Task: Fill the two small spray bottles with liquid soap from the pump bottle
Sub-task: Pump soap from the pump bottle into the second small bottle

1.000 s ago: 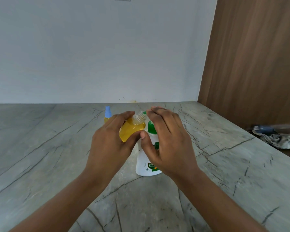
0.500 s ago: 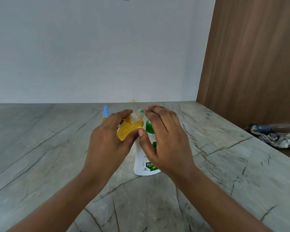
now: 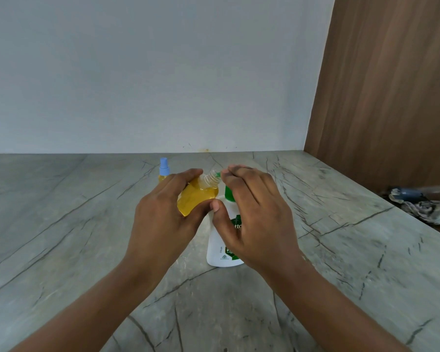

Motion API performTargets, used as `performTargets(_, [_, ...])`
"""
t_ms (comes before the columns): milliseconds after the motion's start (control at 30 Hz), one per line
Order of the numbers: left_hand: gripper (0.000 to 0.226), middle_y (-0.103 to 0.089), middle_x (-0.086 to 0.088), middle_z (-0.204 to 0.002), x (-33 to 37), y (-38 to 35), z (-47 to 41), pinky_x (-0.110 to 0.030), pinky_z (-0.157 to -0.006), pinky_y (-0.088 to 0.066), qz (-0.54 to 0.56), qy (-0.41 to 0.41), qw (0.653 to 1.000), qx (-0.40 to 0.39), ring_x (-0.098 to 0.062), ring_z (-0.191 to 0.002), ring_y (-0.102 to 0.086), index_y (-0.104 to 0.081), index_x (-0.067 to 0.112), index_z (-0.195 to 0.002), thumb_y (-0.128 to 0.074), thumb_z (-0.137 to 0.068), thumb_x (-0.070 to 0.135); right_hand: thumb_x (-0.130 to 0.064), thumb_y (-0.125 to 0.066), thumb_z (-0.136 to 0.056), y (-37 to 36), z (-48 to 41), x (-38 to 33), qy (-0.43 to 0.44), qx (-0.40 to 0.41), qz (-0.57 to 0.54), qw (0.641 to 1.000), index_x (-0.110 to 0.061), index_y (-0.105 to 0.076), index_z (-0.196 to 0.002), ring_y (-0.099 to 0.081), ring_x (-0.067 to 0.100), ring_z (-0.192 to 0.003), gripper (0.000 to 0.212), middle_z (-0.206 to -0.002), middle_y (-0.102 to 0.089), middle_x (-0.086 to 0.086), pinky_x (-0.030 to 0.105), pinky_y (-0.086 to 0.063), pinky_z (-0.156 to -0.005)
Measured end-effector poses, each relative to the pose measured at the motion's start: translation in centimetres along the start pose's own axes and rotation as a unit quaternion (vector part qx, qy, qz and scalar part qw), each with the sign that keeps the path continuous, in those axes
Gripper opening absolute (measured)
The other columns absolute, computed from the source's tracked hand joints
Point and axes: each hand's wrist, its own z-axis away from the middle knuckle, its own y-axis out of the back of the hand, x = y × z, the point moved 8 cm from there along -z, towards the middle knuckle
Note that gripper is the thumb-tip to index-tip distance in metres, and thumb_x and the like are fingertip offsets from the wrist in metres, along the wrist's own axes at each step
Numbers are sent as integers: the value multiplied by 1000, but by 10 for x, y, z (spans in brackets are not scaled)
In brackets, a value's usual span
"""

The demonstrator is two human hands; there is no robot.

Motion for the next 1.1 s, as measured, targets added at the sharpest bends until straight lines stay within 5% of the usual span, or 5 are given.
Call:
performTargets(200, [45,-67,4,-103,3,-1,0,-19,-70,-46,7,7,1000,2,-14,-84,-64,-62,19,-117,-73,-75,28,-24,-51,-88,6,-2,0,-9,-7,-5,1000,2,-64,-110,-50,19,-108,37,-110,-63,12,20,-39,-91])
performTargets(533, [53,-67,4,-103,6,4,-3,-33,-73,-53,26,3,999,22,-15,-83,-64,-62,20,-116,-67,-74,50,-25,-49,-89,6,-6,-1,-4,-20,15,1000,2,-63,-114,-49,20,-110,39,-112,-62,13,23,-40,-91])
performTargets(1100, [53,-68,5,-99,-3,-1,2,-21,-66,-48,5,0,1000,0,-13,-79,-63,-63,19,-114,-64,-70,49,-20,-52,-84,2,4,-2,-4,-3,14,1000,3,-67,-105,-51,20,-104,34,-104,-66,13,22,-39,-92])
